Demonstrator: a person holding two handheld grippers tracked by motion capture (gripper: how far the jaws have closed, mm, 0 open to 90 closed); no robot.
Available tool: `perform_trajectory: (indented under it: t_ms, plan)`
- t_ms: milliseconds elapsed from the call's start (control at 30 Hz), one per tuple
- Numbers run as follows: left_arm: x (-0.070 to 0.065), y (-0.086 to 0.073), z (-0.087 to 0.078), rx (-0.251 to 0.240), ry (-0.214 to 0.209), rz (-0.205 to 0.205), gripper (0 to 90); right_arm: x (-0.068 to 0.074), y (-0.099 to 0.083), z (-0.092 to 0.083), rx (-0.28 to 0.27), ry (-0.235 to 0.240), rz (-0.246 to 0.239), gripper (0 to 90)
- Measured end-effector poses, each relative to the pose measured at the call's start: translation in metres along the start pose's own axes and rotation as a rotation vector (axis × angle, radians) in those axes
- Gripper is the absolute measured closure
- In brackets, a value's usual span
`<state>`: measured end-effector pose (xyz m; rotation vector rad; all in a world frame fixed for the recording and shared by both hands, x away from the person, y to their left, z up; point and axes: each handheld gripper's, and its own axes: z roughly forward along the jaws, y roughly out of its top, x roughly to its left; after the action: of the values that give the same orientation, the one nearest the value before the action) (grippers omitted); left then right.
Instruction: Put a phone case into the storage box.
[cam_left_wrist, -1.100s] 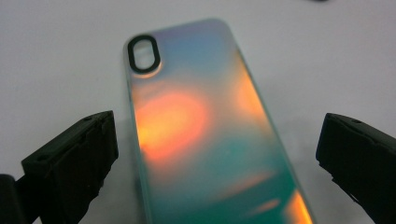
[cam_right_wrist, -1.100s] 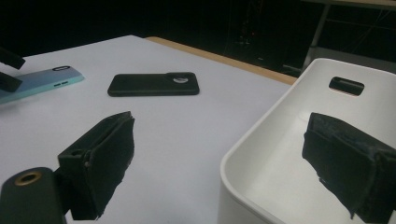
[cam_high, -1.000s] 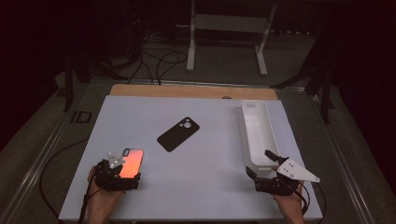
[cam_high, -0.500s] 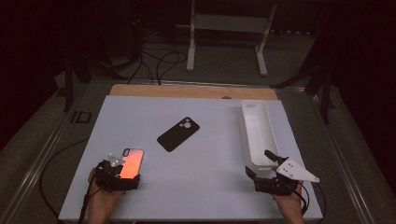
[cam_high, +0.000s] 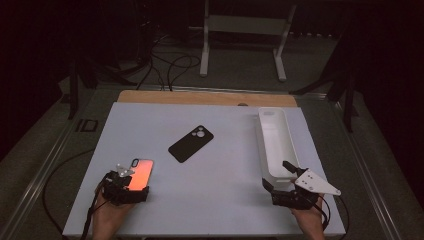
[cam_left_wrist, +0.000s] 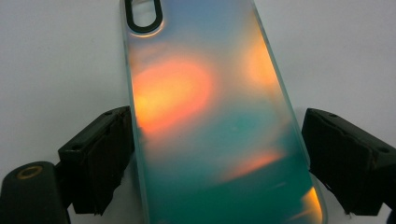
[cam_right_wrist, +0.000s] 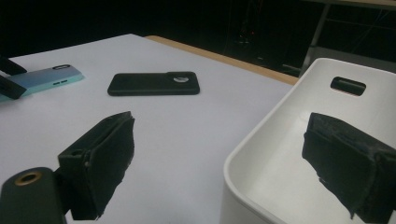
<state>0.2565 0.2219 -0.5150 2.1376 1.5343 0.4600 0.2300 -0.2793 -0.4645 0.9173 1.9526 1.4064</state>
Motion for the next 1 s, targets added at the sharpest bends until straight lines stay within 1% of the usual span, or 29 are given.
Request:
perform_trajectory:
  t_ms: [100, 233, 333, 500, 633, 700, 733, 767, 800, 967, 1000]
  plan:
    - [0.0, 0.0, -0.001, -0.003, 0.001, 0.002, 14.6, 0.0, 0.0, 0.0, 0.001, 0.0, 0.0, 9.1]
    - [0.0, 0.0, -0.002, -0.003, 0.0, 0.003, 15.8, 0.0, 0.0, 0.0, 0.0, 0.0, -0.001, 9.1]
    - [-0.001, 0.001, -0.003, -0.008, 0.005, 0.011, 16.2, 0.0, 0.001, 0.0, -0.001, 0.0, 0.0, 9.1]
    - [-0.001, 0.003, -0.009, -0.049, 0.008, 0.007, 16.7, 0.0, 0.001, 0.0, -0.001, -0.002, -0.001, 9.1]
    - [-0.002, 0.004, -0.011, -0.063, 0.008, 0.005, 16.8, 0.0, 0.001, 0.0, 0.0, -0.001, 0.001, 9.1]
    - [-0.003, 0.004, -0.014, -0.078, 0.016, 0.005, 16.9, 0.0, 0.001, 0.0, -0.001, -0.001, -0.001, 9.1]
    - [-0.003, 0.005, -0.017, -0.098, 0.016, -0.002, 17.0, 0.0, 0.001, 0.001, -0.002, -0.001, -0.002, 9.0]
    - [-0.003, 0.005, -0.017, -0.098, 0.016, -0.002, 17.0, 0.0, 0.001, 0.001, -0.002, -0.001, -0.002, 9.0]
    - [-0.003, 0.006, -0.02, -0.114, 0.014, -0.005, 17.0, 0.0, 0.001, 0.001, -0.002, -0.001, -0.003, 9.1]
    - [-0.002, 0.007, -0.025, -0.134, 0.011, -0.02, 17.1, 0.0, 0.001, 0.001, -0.004, 0.0, -0.004, 9.1]
    - [-0.002, 0.008, -0.026, -0.142, -0.003, -0.019, 17.1, 0.0, 0.002, 0.001, -0.002, -0.001, -0.002, 9.0]
